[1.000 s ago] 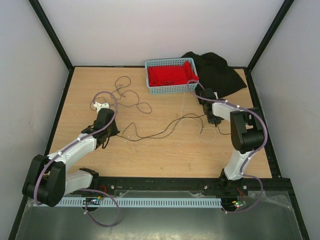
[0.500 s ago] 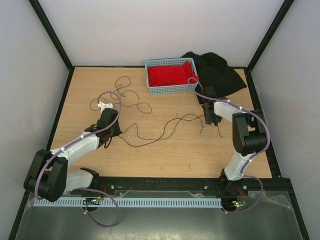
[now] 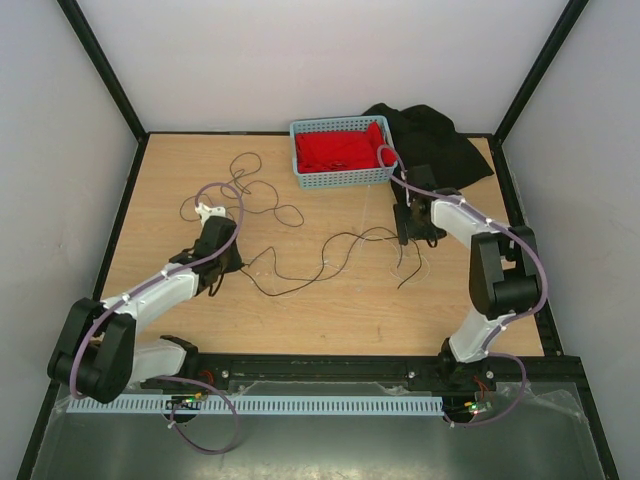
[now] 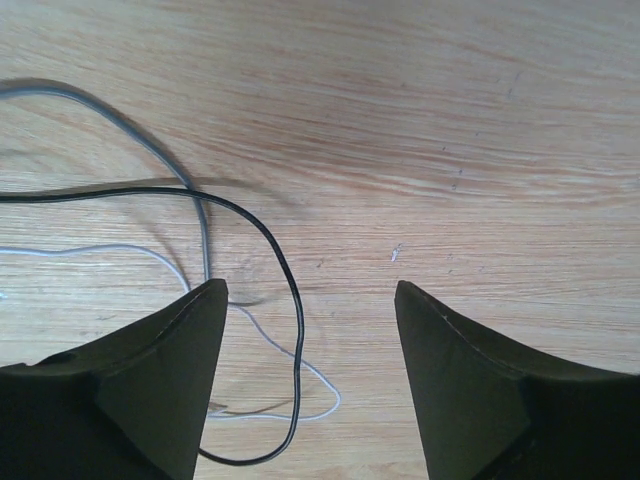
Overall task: Zip-tie the wires
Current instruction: Straighten the cable at the center of the board.
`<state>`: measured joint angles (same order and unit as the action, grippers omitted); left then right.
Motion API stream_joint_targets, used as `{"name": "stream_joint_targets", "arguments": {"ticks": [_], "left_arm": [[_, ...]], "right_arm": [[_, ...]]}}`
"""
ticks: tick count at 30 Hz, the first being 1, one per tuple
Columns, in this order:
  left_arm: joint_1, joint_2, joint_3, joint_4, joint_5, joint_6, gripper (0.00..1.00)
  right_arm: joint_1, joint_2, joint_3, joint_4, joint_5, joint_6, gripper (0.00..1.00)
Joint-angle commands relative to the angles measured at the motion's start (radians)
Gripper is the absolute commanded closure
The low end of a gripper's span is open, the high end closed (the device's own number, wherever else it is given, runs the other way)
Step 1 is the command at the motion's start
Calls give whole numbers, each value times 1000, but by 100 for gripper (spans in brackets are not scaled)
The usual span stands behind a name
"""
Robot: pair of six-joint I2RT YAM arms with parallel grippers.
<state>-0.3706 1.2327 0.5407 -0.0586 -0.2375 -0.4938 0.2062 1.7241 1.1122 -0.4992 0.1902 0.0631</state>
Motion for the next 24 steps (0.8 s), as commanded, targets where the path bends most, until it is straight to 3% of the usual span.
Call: {"name": "stream_joint_targets", "arguments": {"ticks": [1, 10, 13, 17, 21, 24], "left_arm": [[-4, -34, 41, 0, -33, 32, 73], [31, -172, 99, -82, -75, 78, 32], [58, -200, 141, -105, -48, 100, 22], [123, -200, 207, -121, 66, 139, 2], [247, -140, 296, -128, 277, 167, 1], [317, -64, 377, -135, 356, 214, 1]], "right_arm": [[-1, -63, 51, -43, -27, 3, 20], [-1, -149, 76, -38, -21, 12, 6], [-1, -192, 60, -7, -22, 14, 0], [-1, -251, 27, 40, -22, 14, 1], [-1, -306, -9, 94, -67, 19, 1], [-1, -329, -35, 138, -114, 25, 1]]}}
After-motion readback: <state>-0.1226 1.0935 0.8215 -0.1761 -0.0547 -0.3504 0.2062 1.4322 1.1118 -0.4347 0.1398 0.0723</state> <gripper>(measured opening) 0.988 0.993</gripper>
